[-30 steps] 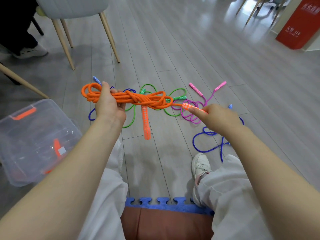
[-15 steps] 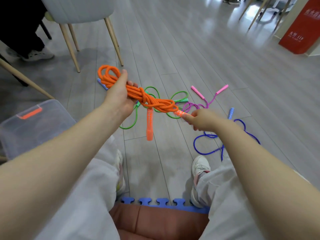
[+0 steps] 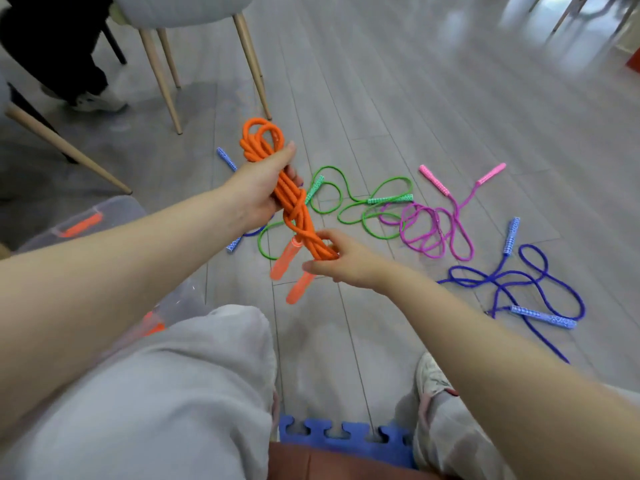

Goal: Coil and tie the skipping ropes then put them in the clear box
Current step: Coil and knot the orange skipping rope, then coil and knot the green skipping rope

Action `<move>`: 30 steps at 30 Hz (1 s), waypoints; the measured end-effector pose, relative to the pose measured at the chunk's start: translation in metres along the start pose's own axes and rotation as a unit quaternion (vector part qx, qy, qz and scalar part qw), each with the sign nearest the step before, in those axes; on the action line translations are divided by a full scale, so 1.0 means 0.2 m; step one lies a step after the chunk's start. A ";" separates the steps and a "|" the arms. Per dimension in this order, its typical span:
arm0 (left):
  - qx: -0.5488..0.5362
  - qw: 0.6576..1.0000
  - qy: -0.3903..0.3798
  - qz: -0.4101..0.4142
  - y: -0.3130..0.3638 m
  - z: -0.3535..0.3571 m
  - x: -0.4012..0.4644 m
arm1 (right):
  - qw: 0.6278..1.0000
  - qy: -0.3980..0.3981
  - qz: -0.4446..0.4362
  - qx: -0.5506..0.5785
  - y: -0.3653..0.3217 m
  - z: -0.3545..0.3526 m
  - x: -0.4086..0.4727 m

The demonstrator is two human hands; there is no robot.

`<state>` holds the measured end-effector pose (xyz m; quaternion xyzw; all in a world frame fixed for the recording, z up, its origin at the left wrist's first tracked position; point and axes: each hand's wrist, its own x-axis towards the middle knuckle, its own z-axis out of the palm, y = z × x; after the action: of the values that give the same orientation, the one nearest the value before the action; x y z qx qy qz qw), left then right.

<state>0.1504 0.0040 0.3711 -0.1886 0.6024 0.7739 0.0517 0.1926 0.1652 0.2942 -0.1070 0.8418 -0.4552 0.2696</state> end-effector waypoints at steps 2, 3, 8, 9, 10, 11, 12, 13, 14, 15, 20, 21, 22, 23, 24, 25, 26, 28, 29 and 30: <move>0.030 1.000 0.004 -0.005 -0.07 -0.10 0.11 | 1.000 0.008 -0.005 -0.028 0.05 0.09 0.12; 0.048 0.999 0.009 -0.009 -0.11 -0.15 0.16 | 0.999 0.006 -0.007 -0.031 0.07 0.14 0.18; 0.118 0.986 -0.024 -0.112 -0.37 -0.40 0.38 | 1.000 0.000 0.017 -0.013 0.17 0.32 0.46; 0.137 0.979 -0.040 -0.144 -0.44 -0.44 0.42 | 1.000 -0.001 0.020 -0.017 0.19 0.35 0.53; 0.151 0.972 -0.054 -0.170 -0.51 -0.47 0.45 | 0.999 -0.003 0.021 -0.031 0.19 0.37 0.58; 0.157 0.968 -0.062 -0.185 -0.58 -0.49 0.48 | 0.998 -0.008 0.020 -0.053 0.20 0.38 0.64; 0.158 0.968 -0.059 -0.188 -0.63 -0.50 0.52 | 0.997 -0.016 0.015 -0.077 0.22 0.40 0.70; 0.154 0.971 -0.045 -0.179 -0.68 -0.52 0.56 | 0.995 -0.024 0.010 -0.097 0.23 0.41 0.75; 0.153 0.974 -0.030 -0.166 -0.72 -0.53 0.60 | 0.993 -0.034 0.007 -0.110 0.25 0.43 0.81; 0.158 0.975 -0.019 -0.154 -0.76 -0.56 0.65 | 0.992 -0.045 0.012 -0.118 0.27 0.45 0.86; 0.245 0.960 0.020 -0.136 -0.92 -0.75 0.88 | 0.986 -0.102 0.054 -0.118 0.39 0.55 1.05; 0.261 0.955 0.030 -0.141 -0.96 -0.78 0.92 | 0.985 -0.109 0.065 -0.117 0.41 0.56 1.08; 0.277 0.948 0.042 -0.152 -0.99 -0.82 0.96 | 0.984 -0.115 0.076 -0.115 0.44 0.57 1.11; 0.294 0.940 0.051 -0.164 -1.02 -0.86 1.00 | 0.982 -0.119 0.090 -0.117 0.47 0.57 1.14; 0.315 0.931 0.061 -0.171 -1.05 -0.89 1.04 | 0.979 -0.126 0.104 -0.121 0.51 0.58 1.17; 0.345 0.920 0.070 -0.172 -1.08 -0.93 1.09 | 0.976 -0.134 0.118 -0.126 0.55 0.58 1.20; 0.388 0.903 0.074 -0.168 -1.10 -0.97 1.13 | 0.973 -0.141 0.128 -0.132 0.58 0.57 1.23; 0.495 0.850 0.072 -0.166 -1.12 -1.02 1.17 | 0.968 -0.145 0.150 -0.137 0.63 0.55 1.29; 0.537 0.823 0.076 -0.169 -1.13 -1.03 1.18 | 0.967 -0.142 0.159 -0.136 0.65 0.54 1.32; 0.565 0.802 0.081 -0.176 -1.14 -1.05 1.18 | 0.967 -0.137 0.168 -0.135 0.67 0.53 1.35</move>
<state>0.0516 -0.1695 0.0358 -0.2908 0.8914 0.2560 0.2350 0.0348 0.0506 0.0405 -0.0607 0.8564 -0.2668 0.4379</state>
